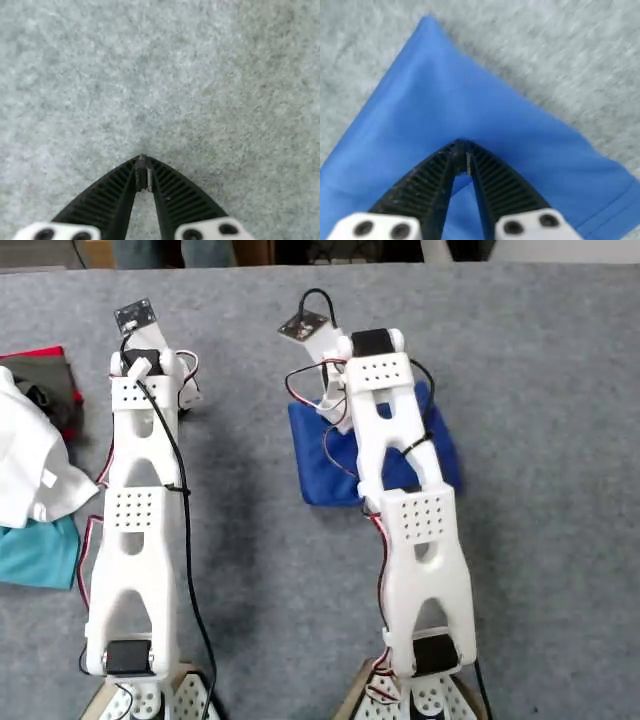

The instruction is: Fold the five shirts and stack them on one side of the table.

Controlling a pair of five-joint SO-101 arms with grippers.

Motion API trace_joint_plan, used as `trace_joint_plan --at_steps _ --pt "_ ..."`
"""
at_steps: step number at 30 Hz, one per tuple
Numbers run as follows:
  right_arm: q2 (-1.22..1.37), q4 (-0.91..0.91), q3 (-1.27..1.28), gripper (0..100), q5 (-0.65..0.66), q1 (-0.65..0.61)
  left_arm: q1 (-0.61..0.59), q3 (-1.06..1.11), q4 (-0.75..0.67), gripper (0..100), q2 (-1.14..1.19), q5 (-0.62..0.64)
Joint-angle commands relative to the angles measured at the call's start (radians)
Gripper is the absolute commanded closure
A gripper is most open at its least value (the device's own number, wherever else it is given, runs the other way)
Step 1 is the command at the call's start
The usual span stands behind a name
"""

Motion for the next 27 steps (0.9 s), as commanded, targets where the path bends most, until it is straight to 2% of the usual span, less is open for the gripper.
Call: trace_joint_plan --at_steps 1,8,12,17,22,27 --pt "0.001 0.089 -0.071 98.4 0.0 0.009 -0.018 -0.031 -0.029 97 -0.006 -0.014" --pt "-0.018 0.115 -0.082 98.4 -0.008 0.048 -0.027 -0.03 -0.048 97 -0.011 -0.017" --pt "-0.081 0.114 -0.131 98.4 -0.094 0.063 -0.028 -0.03 -0.044 97 -0.011 -0.017" --pt "-0.137 0.118 -0.18 98.4 -0.127 0.061 -0.047 -0.031 -0.044 97 -0.012 -0.017" --pt "-0.133 0.115 -0.127 98.4 -0.117 0.068 -0.05 -0.031 -0.049 97 -0.012 -0.017" --pt "-0.038 0.078 -0.058 98.4 -0.021 0.126 -0.05 -0.031 -0.052 97 -0.012 -0.017"
